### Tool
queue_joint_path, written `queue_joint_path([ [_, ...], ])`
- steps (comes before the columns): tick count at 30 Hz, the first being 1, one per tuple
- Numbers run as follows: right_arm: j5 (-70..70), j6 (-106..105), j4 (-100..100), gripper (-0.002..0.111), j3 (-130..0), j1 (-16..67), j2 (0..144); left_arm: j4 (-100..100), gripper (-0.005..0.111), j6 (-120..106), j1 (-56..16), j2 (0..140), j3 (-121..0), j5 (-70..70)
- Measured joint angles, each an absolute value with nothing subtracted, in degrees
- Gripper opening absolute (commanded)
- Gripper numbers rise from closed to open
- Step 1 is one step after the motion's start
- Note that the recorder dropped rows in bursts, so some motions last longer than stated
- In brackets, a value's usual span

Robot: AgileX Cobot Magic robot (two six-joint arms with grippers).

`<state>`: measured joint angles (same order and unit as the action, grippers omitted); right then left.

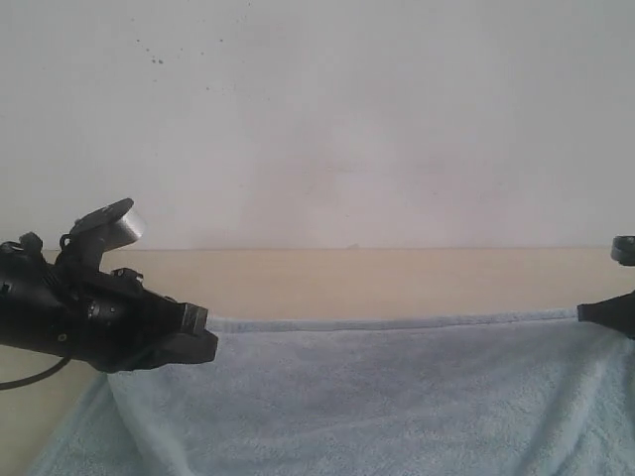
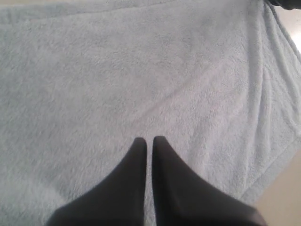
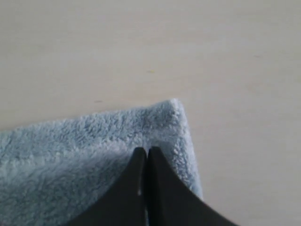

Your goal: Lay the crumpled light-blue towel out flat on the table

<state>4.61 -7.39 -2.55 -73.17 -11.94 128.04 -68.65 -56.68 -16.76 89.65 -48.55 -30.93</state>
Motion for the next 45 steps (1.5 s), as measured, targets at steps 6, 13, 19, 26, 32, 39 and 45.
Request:
queue_joint_path([
  [6,7.11,-6.96,-2.55,0.000,-73.69,-18.41,129.55,-68.99,0.004,-57.97,-16.76,89.65,-48.94,-30.93],
  [13,10.02,-2.02,-2.55,0.000,-73.59,-18.64,130.00,-69.45,0.004,-58.60,-16.76,90.03,-49.28,-30.93],
  [19,8.42,2.51,-2.45,0.000,-72.84,-18.89,127.60,-69.33,0.004,-58.60,-19.00,93.09,-50.11,-30.93],
  [26,4.93,11.15,-2.53,0.000,-72.71,-18.18,116.98,-66.38,0.004,-59.59,-21.78,92.85,-51.88,-29.15],
  [32,-2.94,10.29,-2.53,0.000,-72.71,-11.30,108.21,-59.00,0.004,-56.73,-21.78,89.97,-52.26,-15.05],
  [39,-12.90,0.60,-2.41,0.000,-72.71,4.38,103.21,-51.75,0.004,-52.46,-15.91,84.26,-50.22,-5.59],
  [45,-11.57,0.00,-2.41,0.000,-69.85,12.60,99.58,-51.88,0.004,-51.30,-7.35,76.45,-41.91,2.97],
])
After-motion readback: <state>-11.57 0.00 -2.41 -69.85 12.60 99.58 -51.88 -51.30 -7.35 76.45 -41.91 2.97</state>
